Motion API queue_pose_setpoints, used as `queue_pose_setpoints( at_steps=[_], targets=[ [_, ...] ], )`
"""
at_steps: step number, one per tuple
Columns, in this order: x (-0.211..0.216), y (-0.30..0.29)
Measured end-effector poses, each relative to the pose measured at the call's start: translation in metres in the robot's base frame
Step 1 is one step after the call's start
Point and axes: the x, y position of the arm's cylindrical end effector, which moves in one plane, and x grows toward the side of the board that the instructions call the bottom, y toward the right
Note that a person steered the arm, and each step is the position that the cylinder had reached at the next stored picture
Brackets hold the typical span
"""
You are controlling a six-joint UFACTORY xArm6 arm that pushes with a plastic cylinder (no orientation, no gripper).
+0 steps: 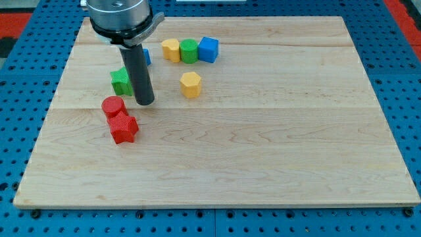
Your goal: Push the yellow heart towards center left
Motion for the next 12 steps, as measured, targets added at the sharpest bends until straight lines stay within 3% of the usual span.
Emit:
queue_pose_setpoints(
  at_steps=[1,3,4,5,6,8,9,11,12],
  targets=[
    [-0.01,0.03],
    [-0.052,0.035],
    [-0.051,0.035],
    [-0.017,0.025],
    [0.001,-0.032],
    [-0.103,-0.049],
    [-0.118,-0.051],
    [-0.179,0.038],
    [-0.181,0.084]
  ],
)
